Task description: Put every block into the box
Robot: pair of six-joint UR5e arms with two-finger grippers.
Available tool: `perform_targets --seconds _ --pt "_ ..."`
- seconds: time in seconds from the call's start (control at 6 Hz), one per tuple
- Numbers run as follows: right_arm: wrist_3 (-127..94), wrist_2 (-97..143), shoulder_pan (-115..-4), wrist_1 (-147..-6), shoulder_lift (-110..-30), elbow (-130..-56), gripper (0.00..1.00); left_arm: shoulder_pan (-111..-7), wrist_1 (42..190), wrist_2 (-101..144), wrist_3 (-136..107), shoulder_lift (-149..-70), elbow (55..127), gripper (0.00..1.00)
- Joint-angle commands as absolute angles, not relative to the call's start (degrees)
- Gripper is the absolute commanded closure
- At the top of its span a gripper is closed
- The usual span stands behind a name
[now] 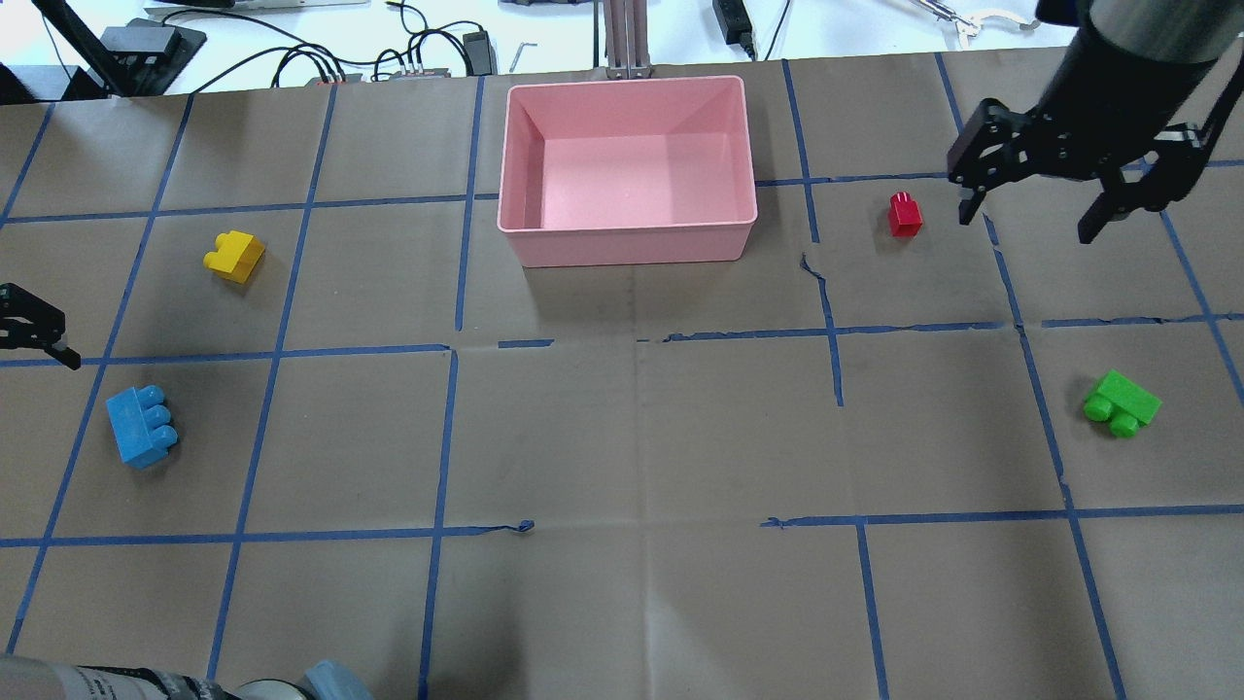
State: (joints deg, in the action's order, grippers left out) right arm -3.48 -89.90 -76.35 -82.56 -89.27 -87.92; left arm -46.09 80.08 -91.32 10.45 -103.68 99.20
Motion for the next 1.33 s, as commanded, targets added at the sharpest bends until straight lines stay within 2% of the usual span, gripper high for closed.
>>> perform_targets --seconds 0.0,0.17,0.5,0.83,1.17 --pt "5.2 -90.2 -63.0 -82.4 -89.1 -88.2 0.0 -46.2 65.0 -91.5 5.5 -107.6 106.9 0.03" --pt "7.8 -92.3 -57.4 -82.6 -88.3 -89.3 0.0 -46.2 59.5 -91.6 5.4 -110.1 108.8 0.03" --pt "10.6 -94.2 -50.6 -90.0 -86.5 -94.8 0.0 -46.9 58.3 -91.4 1.7 -111.4 108.8 0.03" --pt "9.0 -94.2 -49.0 -101.4 -86.9 -104.6 0.0 -47.0 57.9 -93.5 1.8 -112.9 109.2 0.06" --pt "8.4 -94.0 -49.0 -110.3 -86.4 -110.0 0.0 -47.3 57.6 -94.4 1.6 -113.6 109.3 0.11"
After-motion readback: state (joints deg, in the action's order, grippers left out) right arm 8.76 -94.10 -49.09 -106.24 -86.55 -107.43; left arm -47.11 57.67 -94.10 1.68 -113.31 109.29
